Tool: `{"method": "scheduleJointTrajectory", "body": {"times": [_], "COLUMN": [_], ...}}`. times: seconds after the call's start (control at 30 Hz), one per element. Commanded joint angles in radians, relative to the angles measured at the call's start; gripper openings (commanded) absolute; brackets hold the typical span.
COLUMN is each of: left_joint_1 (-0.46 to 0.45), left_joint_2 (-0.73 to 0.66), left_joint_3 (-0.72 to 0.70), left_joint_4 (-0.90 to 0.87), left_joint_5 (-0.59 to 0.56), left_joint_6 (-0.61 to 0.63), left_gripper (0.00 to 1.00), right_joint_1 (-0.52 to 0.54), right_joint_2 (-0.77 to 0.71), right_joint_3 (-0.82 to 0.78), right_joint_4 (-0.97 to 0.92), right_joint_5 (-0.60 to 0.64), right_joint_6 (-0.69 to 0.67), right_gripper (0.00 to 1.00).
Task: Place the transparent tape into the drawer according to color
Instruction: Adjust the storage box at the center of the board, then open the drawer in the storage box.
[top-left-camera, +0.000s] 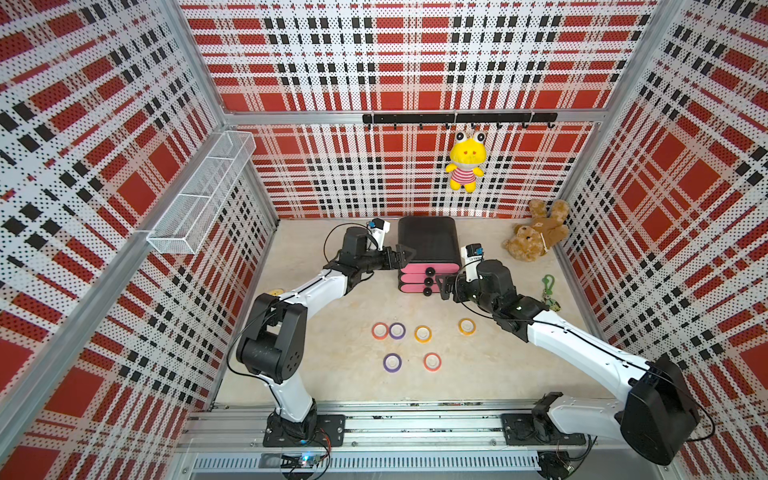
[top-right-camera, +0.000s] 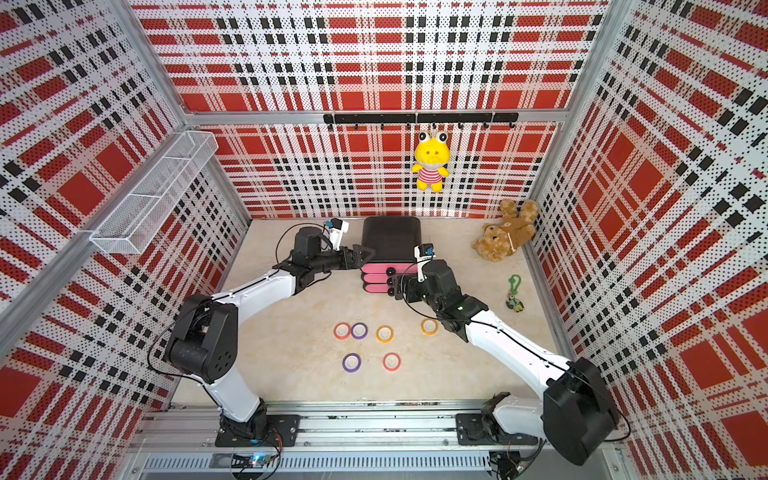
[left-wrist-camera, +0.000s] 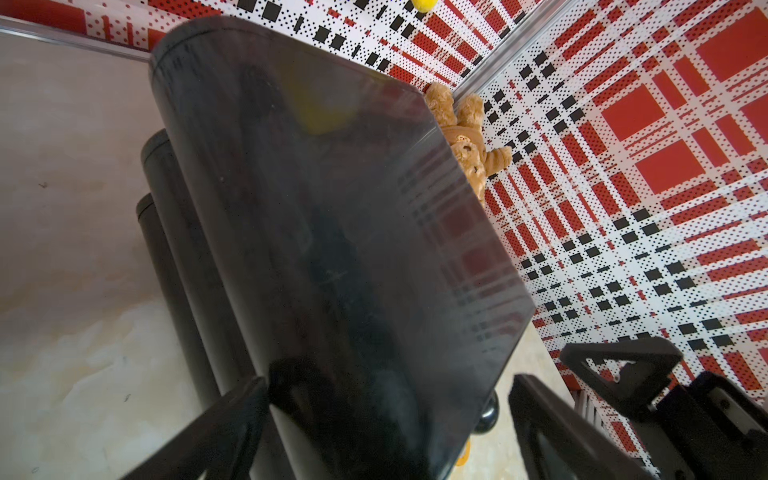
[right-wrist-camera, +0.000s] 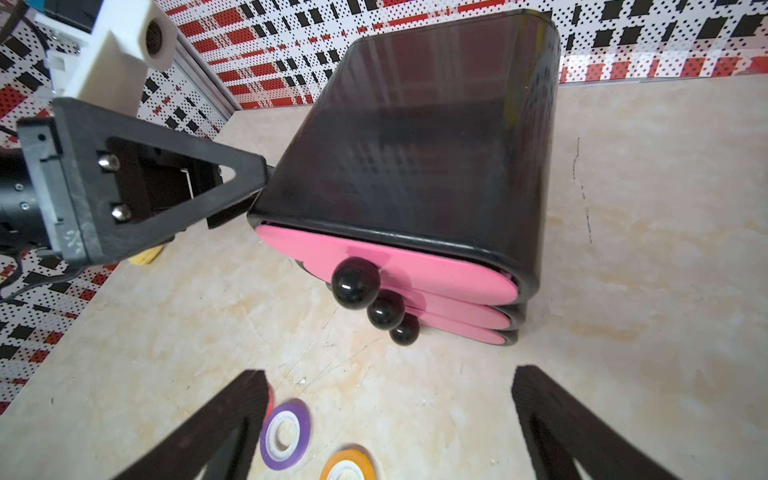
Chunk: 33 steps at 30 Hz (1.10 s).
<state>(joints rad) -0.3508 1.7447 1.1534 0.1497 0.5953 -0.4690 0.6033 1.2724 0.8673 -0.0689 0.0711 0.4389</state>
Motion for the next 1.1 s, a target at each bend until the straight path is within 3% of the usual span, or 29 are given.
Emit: {"method": "scheduleJointTrajectory", "body": {"times": [0.0, 0.17, 0.37, 0.63, 0.87, 1.07], "left_joint_1": [-0.027, -0.04, -0.037, -0.027, -0.018, -0.013], "left_joint_2": [0.026, 0.026, 0.014, 0.01, 0.006, -0.002], "left_joint_3": [0.001, 0.001, -0.007, -0.011, -0.012, -0.017], "left_joint_4": [0.014, 0.011, -0.002, -0.018, -0.018, -0.02], "left_joint_5": [0.041, 0.047, 0.047, 0.046, 0.055, 0.056], "left_joint_6": [-0.011, -0.01, 0.004, 0.013, 0.013, 0.018], "left_gripper": [0.96, 0.93, 0.91, 0.9, 0.89, 0.89], "right_joint_1": [0.014, 0.027, 0.078, 0.09, 0.083, 0.055], "right_joint_2": [0.041, 0.128, 0.196, 0.223, 0.271, 0.321], "right_joint_3": [0.041, 0.105, 0.151, 0.173, 0.24, 0.303], "right_joint_4": [0.047, 0.022, -0.015, -0.052, -0.133, -0.193], "right_joint_5": [-0.002, 0.033, 0.16, 0.24, 0.245, 0.157], "right_joint_6": [0.013, 0.039, 0.074, 0.09, 0.07, 0.07], "right_gripper": [1.0, 1.0, 0.87, 0.79, 0.78, 0.76]}}
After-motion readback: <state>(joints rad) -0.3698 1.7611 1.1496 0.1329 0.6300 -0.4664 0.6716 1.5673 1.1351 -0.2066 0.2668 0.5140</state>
